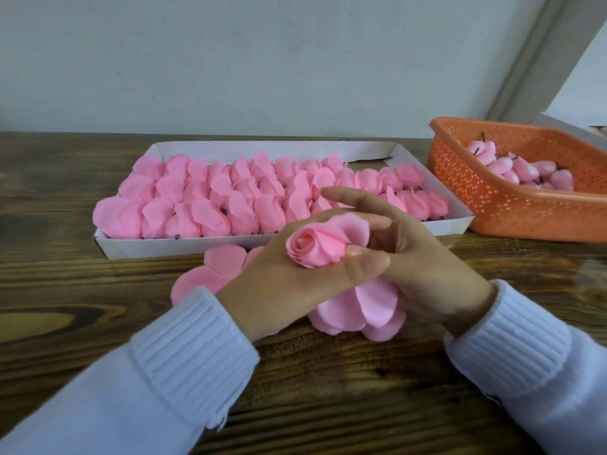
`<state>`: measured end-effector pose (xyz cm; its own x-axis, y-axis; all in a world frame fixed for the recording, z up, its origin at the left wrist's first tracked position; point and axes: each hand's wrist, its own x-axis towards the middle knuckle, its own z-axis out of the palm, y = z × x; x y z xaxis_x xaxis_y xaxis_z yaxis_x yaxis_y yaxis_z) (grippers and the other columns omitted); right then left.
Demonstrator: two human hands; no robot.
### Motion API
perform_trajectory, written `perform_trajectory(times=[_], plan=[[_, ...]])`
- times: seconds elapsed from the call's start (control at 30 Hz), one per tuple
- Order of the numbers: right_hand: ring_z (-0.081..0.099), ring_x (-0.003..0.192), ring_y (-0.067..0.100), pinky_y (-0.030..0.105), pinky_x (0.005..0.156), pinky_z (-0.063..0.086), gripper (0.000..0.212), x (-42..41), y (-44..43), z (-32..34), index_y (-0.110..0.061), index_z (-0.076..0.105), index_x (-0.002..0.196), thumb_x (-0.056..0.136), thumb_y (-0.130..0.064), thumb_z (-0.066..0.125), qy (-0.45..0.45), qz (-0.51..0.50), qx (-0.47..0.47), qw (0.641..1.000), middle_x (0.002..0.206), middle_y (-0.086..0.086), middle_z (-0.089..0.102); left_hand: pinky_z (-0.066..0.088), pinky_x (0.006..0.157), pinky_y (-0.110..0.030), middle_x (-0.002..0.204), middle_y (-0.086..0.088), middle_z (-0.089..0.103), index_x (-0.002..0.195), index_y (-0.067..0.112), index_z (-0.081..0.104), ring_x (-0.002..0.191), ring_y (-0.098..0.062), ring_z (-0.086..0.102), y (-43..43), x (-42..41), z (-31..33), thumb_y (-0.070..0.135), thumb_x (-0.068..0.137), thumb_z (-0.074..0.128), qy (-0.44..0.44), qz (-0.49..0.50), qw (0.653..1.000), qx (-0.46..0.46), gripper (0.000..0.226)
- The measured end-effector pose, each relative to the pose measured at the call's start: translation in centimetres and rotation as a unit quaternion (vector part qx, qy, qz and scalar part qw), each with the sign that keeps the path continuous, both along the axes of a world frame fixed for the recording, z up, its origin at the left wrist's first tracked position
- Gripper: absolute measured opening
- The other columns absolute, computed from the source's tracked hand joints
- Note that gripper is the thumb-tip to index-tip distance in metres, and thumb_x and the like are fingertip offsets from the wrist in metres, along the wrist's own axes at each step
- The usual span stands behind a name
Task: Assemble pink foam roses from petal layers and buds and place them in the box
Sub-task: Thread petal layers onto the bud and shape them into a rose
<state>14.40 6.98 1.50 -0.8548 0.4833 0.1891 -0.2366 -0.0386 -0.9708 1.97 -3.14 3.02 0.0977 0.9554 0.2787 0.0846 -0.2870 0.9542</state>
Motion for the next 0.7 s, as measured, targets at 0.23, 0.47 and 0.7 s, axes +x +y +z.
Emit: perform_trajectory(times=[0.23,0.47,0.7], plan=[[0.065,0.104,0.034,0.042,0.093,0.052,0.056,0.1,-0.1,0.3,-0.013,0.043,0.135,0.082,-0.004,0.058,-0.008,-0.031,0.045,0.998,0.111,0.025,0.065,0.034,0.044,0.005,0.049,0.025,0.060,0.115,0.007,0.057,0.045,0.019,0.053,0.3,0.0,-0.3,0.026,0.083,0.055,-0.038,0.031,0.999,0.009,0.037],[0.064,0.083,0.015,0.034,0.079,0.051,0.030,0.2,-0.2,0.2,-0.021,0.055,0.112,0.083,-0.019,0.065,0.014,-0.234,0.307,0.923,0.085,-0.003,0.066,0.052,0.076,-0.016,0.091,0.007,0.074,0.101,0.021,0.067,0.090,-0.005,0.068,0.8,-0.8,-0.9,0.026,0.082,0.067,-0.052,0.098,0.993,0.031,0.020],[0.054,0.109,0.021,0.041,0.096,0.044,0.008,0.5,0.1,0.7,-0.026,0.066,0.089,0.083,-0.022,0.067,0.011,-0.261,0.381,0.887,0.105,0.006,0.056,0.048,0.068,-0.013,0.077,0.013,0.067,0.083,0.028,0.064,0.078,-0.002,0.064,0.9,-0.6,-1.3,0.027,0.079,0.072,0.009,0.065,0.998,0.026,0.009]])
